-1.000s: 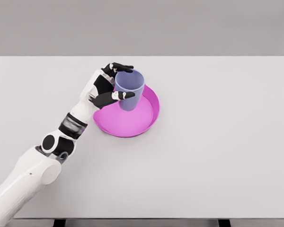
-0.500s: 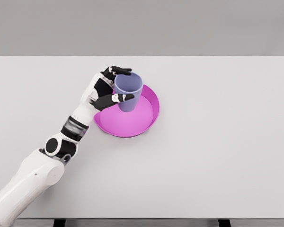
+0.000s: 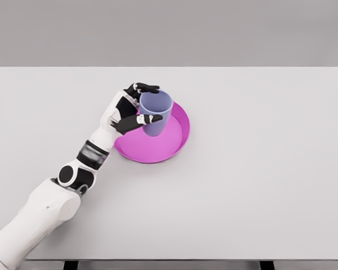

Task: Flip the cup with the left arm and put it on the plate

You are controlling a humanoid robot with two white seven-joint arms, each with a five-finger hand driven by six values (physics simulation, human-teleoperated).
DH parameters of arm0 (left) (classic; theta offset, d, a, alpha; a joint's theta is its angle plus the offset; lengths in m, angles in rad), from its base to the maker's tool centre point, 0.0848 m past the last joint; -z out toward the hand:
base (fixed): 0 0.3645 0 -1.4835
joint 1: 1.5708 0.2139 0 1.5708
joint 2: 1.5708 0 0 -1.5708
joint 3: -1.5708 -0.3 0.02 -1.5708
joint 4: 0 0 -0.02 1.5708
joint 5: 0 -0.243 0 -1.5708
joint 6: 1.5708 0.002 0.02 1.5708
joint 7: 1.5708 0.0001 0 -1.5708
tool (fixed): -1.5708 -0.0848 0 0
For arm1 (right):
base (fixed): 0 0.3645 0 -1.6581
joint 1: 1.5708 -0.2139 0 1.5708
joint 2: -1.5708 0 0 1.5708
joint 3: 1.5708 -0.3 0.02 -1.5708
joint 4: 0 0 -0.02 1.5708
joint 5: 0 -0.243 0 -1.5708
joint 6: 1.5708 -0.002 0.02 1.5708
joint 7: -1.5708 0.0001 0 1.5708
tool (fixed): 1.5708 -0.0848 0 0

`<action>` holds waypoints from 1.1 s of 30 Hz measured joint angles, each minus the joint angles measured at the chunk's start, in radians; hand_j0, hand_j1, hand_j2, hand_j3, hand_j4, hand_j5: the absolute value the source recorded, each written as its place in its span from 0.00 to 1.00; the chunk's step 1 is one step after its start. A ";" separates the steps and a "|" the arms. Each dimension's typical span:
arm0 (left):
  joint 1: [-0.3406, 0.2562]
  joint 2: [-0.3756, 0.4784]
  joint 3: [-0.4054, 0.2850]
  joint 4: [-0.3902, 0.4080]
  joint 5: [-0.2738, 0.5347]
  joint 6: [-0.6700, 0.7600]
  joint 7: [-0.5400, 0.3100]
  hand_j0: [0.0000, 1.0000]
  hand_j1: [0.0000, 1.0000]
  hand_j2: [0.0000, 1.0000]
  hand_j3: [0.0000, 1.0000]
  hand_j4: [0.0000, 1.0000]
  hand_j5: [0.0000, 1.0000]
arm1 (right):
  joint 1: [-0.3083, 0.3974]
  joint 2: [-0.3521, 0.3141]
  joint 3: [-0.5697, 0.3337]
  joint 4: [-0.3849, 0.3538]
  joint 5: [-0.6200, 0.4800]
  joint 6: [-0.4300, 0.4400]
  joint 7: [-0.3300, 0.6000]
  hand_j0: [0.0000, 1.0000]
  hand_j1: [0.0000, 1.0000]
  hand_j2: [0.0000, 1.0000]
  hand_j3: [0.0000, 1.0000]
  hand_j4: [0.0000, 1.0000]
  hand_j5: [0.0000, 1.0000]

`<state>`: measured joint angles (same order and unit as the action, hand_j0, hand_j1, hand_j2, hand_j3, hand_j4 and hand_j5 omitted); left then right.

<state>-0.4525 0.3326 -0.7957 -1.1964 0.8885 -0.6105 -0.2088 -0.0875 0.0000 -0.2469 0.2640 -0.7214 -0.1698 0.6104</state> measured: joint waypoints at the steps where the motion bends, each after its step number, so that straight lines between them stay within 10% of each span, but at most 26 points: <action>1: 0.000 -0.002 0.002 0.002 0.000 0.000 0.000 0.49 0.49 0.49 0.49 0.49 0.49 | -0.002 0.000 0.000 0.000 0.000 0.000 0.000 1.00 1.00 1.00 1.00 1.00 1.00; 13: 0.003 -0.042 0.021 0.056 0.011 0.000 0.000 0.49 0.49 0.49 0.49 0.49 0.49 | -0.002 0.000 0.000 0.000 0.000 0.000 0.000 1.00 1.00 1.00 1.00 1.00 1.00; 18: 0.006 -0.037 0.019 0.053 0.008 0.000 -0.001 0.77 0.77 0.77 0.77 0.77 0.77 | -0.002 0.000 0.000 0.000 0.000 0.000 0.000 1.00 1.00 1.00 1.00 1.00 1.00; 33: 0.006 -0.025 0.015 0.045 0.005 0.000 0.000 0.92 0.92 0.92 0.92 0.92 0.92 | 0.000 0.000 0.000 0.000 0.000 0.000 0.000 1.00 1.00 1.00 1.00 1.00 1.00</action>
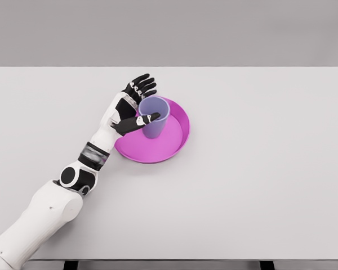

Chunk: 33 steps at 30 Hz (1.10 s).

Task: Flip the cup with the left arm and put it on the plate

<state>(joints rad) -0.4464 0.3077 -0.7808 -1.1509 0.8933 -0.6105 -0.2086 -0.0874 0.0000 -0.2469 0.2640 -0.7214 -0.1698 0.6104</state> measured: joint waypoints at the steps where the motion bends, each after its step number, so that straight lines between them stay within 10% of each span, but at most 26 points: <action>1: 0.000 0.000 0.000 0.000 0.000 0.000 0.000 0.92 0.92 0.92 0.92 0.92 0.92 | 0.000 0.000 0.000 0.000 0.000 0.000 0.000 1.00 1.00 1.00 1.00 1.00 1.00; 23: -0.037 0.074 0.007 -0.053 -0.002 0.000 -0.002 1.00 1.00 1.00 1.00 1.00 1.00 | -0.002 0.000 0.000 0.000 0.000 0.000 0.000 1.00 1.00 1.00 1.00 1.00 1.00; 33: -0.060 0.521 0.030 -0.242 -0.070 -0.001 -0.305 1.00 1.00 1.00 1.00 1.00 1.00 | -0.002 0.000 0.000 0.000 0.000 0.000 0.000 1.00 1.00 1.00 1.00 1.00 1.00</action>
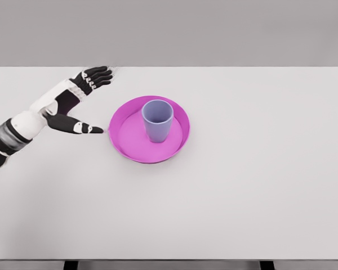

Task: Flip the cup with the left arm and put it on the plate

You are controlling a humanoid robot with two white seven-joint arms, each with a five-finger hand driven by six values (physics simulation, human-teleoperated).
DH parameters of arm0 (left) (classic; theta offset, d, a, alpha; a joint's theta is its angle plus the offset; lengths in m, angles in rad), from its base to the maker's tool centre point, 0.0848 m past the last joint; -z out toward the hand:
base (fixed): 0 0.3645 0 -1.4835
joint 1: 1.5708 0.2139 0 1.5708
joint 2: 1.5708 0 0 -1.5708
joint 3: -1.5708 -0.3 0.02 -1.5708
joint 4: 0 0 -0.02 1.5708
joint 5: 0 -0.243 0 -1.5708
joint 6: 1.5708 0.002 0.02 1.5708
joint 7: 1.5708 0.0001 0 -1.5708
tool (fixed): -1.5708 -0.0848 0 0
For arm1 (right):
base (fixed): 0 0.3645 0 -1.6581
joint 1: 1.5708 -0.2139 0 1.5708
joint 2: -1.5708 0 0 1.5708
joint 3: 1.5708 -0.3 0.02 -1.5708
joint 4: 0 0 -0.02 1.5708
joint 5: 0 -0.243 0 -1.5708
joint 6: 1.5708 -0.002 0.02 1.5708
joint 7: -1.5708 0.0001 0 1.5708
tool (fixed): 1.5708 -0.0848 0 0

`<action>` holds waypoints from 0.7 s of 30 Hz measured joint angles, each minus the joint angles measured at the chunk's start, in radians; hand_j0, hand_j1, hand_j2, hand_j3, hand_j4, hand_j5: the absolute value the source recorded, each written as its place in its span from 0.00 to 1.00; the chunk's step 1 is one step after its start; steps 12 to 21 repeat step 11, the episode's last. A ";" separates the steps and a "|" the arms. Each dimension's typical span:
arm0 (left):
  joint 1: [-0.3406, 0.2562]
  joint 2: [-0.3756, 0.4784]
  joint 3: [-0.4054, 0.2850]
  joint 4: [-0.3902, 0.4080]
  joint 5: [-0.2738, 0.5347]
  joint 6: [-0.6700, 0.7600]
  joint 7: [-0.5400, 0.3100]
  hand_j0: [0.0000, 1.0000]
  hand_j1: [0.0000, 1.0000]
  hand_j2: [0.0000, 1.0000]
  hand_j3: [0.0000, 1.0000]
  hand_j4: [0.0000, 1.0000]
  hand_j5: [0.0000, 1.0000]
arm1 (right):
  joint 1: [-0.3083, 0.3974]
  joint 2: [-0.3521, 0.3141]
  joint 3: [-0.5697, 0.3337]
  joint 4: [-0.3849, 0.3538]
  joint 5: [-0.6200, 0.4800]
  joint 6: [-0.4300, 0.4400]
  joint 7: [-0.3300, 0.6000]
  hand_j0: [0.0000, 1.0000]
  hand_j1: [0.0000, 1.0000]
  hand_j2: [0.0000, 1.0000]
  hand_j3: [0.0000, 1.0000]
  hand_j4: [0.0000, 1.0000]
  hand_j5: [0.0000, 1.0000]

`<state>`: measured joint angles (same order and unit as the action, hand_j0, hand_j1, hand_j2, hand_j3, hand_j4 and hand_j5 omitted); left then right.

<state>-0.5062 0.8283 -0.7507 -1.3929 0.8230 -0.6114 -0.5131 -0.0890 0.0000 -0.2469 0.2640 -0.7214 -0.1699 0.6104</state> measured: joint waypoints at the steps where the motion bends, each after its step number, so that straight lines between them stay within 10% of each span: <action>1: 0.000 0.050 0.002 -0.003 -0.026 0.000 -0.028 1.00 1.00 1.00 1.00 1.00 1.00 | 0.000 0.000 0.000 0.000 0.000 0.000 0.000 1.00 1.00 1.00 1.00 1.00 1.00; 21: 0.005 0.165 0.004 -0.040 -0.086 -0.001 -0.095 1.00 1.00 1.00 1.00 1.00 1.00 | 0.000 0.000 0.000 0.000 0.000 0.000 0.000 1.00 1.00 1.00 1.00 1.00 1.00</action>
